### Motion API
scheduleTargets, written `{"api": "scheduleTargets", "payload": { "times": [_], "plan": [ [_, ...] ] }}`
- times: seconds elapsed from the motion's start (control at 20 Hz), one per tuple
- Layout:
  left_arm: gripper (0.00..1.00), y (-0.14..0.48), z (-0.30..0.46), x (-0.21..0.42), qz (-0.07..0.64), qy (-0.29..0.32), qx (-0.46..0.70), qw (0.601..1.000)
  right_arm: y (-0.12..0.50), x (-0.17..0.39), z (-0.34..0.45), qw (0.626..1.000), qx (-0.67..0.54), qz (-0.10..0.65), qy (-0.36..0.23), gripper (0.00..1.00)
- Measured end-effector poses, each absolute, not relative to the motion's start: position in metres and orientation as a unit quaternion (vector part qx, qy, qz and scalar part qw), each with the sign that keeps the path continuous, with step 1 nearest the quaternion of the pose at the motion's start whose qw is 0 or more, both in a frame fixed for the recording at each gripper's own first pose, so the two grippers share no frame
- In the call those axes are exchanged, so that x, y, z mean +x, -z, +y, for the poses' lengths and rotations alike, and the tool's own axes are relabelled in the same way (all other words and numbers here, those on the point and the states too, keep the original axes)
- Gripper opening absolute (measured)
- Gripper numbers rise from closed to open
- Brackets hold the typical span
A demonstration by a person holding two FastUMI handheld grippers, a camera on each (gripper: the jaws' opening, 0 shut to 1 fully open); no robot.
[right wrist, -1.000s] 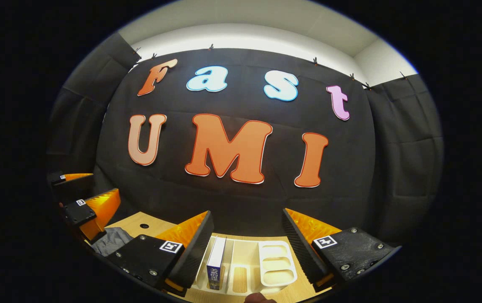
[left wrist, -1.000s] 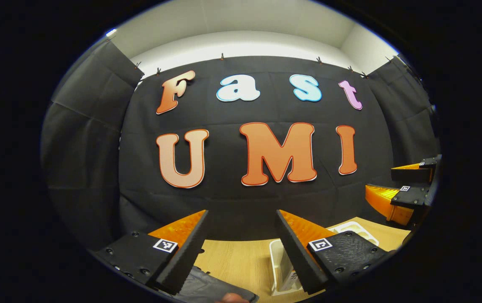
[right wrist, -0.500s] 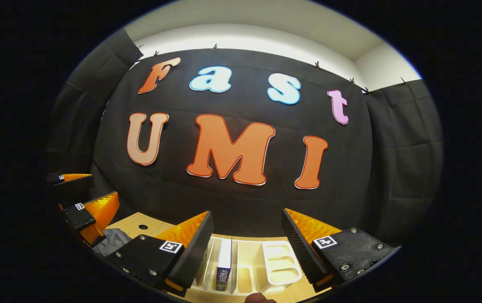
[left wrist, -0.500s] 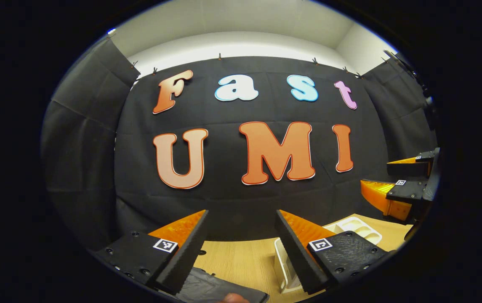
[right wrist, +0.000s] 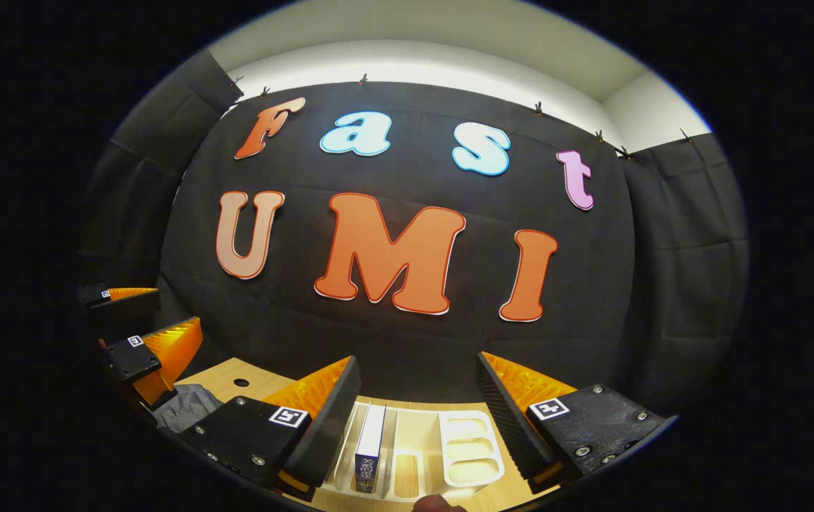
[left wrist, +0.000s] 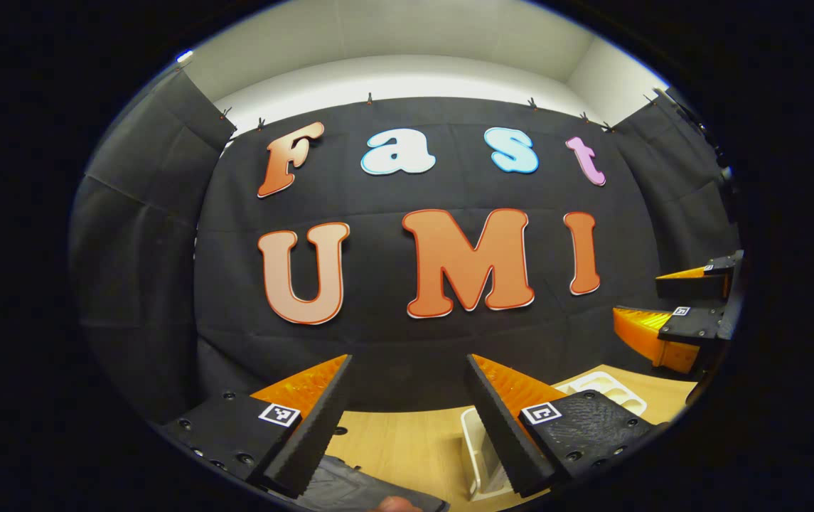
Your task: Open the schoolbag, grab two books from the bookshelf and put them into the schoolbag.
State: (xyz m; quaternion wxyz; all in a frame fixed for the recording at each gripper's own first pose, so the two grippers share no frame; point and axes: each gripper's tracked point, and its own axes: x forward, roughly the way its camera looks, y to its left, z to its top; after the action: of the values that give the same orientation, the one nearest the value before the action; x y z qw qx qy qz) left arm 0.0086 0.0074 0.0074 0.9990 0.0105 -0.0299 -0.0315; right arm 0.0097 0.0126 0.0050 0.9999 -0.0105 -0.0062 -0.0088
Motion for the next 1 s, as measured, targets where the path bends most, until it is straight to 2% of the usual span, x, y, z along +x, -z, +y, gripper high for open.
{"api": "scheduleTargets", "payload": {
  "times": [0.35,0.65,1.0],
  "plan": [
    [0.98,0.008,-0.004,0.014,-0.028,0.008,0.056,0.998,0.010,0.019,-0.007,1.000,-0.004,0.001,-0.004,0.97],
    [0.97,0.070,-0.016,0.004,0.042,0.009,0.149,0.988,0.021,0.033,-0.023,1.000,-0.004,0.001,-0.011,0.97],
    [0.96,0.139,-0.011,-0.022,0.122,-0.004,0.263,0.957,0.049,0.052,-0.026,0.999,0.000,0.017,-0.040,0.97]
  ]
}}
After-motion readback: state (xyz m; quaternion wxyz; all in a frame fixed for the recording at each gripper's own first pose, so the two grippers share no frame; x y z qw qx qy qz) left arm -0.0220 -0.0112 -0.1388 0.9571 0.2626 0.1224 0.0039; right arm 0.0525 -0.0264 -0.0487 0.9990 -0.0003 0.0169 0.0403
